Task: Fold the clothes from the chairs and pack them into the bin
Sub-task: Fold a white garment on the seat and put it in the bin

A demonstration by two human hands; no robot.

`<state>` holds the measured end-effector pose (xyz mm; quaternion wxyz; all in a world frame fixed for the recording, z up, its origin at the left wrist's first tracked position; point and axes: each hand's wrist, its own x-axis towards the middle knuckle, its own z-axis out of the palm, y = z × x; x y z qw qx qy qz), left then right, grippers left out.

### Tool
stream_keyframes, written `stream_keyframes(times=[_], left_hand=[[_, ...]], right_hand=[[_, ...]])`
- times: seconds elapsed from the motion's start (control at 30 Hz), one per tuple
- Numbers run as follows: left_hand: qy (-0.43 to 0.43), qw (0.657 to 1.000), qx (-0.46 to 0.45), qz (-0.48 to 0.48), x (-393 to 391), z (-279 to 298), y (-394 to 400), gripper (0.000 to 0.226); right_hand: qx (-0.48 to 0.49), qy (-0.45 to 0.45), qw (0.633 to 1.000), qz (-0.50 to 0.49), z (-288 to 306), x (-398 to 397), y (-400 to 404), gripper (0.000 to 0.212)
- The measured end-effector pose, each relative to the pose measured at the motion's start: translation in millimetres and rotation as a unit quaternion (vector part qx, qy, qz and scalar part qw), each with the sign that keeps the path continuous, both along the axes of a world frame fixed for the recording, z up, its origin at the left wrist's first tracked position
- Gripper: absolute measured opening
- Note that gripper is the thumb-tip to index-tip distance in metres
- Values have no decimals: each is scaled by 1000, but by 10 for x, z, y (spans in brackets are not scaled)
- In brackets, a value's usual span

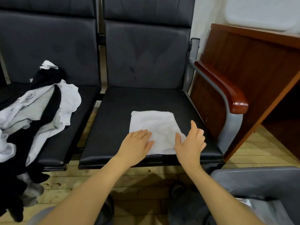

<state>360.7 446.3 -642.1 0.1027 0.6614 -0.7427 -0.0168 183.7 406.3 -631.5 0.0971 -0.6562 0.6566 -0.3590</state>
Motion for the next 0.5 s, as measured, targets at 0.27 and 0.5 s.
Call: stream_keyframes(times=[0.27, 0.5], left_hand=[[-30, 997, 51, -43, -36, -67, -37, 48], [-18, 997, 61, -40, 42, -32, -57, 52]], right_hand=[[18, 83, 961, 264, 12, 93, -155, 42], [261, 287, 883, 264, -178, -194, -421, 60]])
